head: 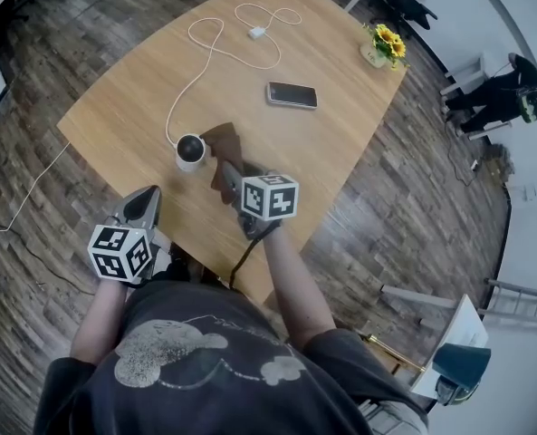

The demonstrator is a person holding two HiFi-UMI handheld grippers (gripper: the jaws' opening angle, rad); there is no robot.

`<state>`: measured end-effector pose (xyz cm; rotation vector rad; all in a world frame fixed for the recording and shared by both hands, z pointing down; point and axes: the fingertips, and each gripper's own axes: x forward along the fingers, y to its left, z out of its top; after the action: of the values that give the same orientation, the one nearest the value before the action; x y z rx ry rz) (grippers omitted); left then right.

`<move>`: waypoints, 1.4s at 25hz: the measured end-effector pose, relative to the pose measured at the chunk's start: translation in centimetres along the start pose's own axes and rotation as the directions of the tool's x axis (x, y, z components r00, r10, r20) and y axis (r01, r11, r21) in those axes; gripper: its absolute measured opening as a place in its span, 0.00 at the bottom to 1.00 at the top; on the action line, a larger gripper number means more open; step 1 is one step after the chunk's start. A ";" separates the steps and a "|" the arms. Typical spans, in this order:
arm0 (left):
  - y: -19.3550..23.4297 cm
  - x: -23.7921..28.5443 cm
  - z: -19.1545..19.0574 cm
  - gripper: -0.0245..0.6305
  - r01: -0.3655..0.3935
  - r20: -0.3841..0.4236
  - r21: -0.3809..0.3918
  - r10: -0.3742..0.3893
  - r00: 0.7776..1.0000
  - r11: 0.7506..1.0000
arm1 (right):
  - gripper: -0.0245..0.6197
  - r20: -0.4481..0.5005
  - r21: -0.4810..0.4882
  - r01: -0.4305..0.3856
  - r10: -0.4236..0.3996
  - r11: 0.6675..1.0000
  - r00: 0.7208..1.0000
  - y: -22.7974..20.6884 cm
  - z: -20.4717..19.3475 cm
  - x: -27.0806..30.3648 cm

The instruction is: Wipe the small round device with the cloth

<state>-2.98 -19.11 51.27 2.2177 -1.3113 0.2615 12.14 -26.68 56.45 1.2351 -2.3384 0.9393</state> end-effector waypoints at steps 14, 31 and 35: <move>-1.1 -5.0 -0.2 0.07 -0.126 0.088 0.005 0.125 0.988 0.992 | 0.16 0.163 -0.026 -0.089 0.092 0.996 0.982 5.3 4.0 -4.0; 6.8 -0.8 4.2 0.07 0.033 0.057 0.054 -0.036 0.998 0.998 | 0.16 0.132 0.035 0.028 -0.033 0.999 0.991 10.4 4.1 0.6; 8.4 1.2 5.7 0.07 0.106 0.028 0.081 -0.109 0.994 0.991 | 0.16 0.142 0.045 0.086 -0.091 0.995 0.986 11.2 4.7 1.9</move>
<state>-10.20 -26.28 49.98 2.3595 -1.2126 0.2415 1.91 -26.53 49.67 1.4548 -2.3611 0.8980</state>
